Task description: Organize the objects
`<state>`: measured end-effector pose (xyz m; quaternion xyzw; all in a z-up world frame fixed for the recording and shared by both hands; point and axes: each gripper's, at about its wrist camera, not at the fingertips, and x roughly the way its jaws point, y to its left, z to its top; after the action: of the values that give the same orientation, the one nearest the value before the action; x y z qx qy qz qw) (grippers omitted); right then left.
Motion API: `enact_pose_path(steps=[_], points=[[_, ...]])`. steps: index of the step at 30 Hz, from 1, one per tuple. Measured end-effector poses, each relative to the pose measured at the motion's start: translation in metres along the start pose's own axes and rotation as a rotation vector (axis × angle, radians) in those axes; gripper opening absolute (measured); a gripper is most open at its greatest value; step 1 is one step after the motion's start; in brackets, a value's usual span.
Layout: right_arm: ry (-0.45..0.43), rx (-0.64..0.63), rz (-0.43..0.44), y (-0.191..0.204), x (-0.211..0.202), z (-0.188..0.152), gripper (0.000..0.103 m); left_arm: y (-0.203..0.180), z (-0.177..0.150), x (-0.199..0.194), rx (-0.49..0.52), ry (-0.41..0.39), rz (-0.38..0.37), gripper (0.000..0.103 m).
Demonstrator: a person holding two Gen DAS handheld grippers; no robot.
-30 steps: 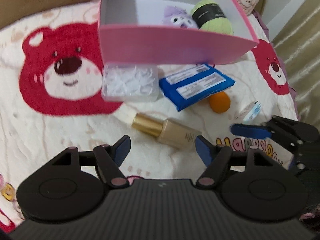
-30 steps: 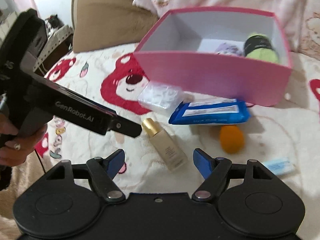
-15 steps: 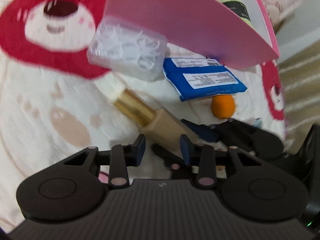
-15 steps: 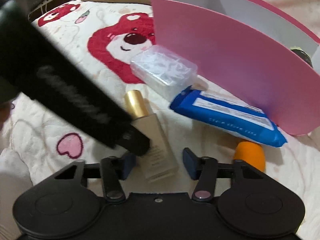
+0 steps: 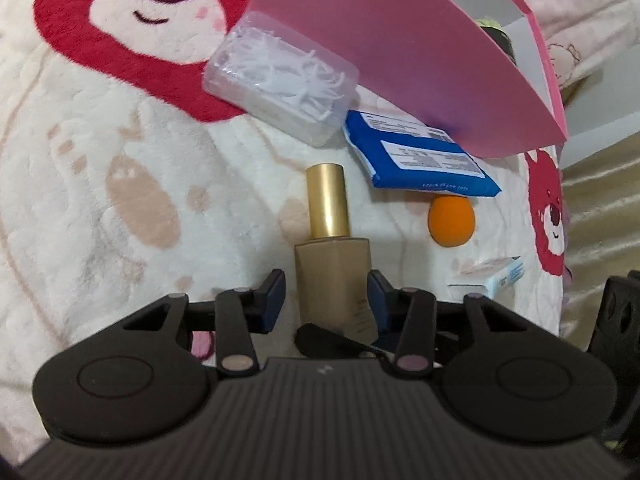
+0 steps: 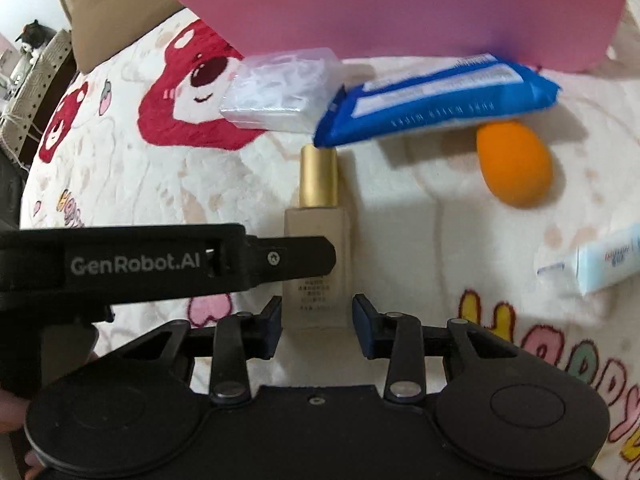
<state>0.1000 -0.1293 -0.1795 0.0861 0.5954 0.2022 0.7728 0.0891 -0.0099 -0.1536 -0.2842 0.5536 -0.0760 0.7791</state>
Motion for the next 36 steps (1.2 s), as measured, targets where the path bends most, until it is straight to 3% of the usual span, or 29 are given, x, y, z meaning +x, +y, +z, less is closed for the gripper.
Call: enact_pose_path(steps=[5, 15, 19, 24, 28, 36], points=[[-0.099, -0.089, -0.029, 0.009, 0.001, -0.011, 0.041, -0.006, -0.008, 0.009, 0.075, 0.001, 0.003, 0.048], [-0.117, -0.059, -0.008, 0.022, -0.027, -0.026, 0.041, -0.019, -0.024, -0.025, 0.134, 0.014, -0.007, 0.046], [-0.140, -0.153, -0.040, 0.043, -0.044, -0.031, 0.041, -0.024, -0.023, -0.052, 0.125, -0.002, -0.019, 0.046], [-0.223, -0.202, -0.040, 0.063, -0.083, -0.012, 0.041, -0.035, -0.001, -0.093, 0.097, -0.066, -0.068, 0.046], [-0.304, -0.228, -0.037, 0.073, -0.110, 0.010, 0.041, -0.059, 0.022, -0.122, 0.153, -0.127, -0.070, 0.046], [-0.411, -0.215, -0.045, 0.070, -0.141, 0.085, 0.041, -0.108, 0.103, -0.140, 0.231, -0.200, -0.062, 0.046]])
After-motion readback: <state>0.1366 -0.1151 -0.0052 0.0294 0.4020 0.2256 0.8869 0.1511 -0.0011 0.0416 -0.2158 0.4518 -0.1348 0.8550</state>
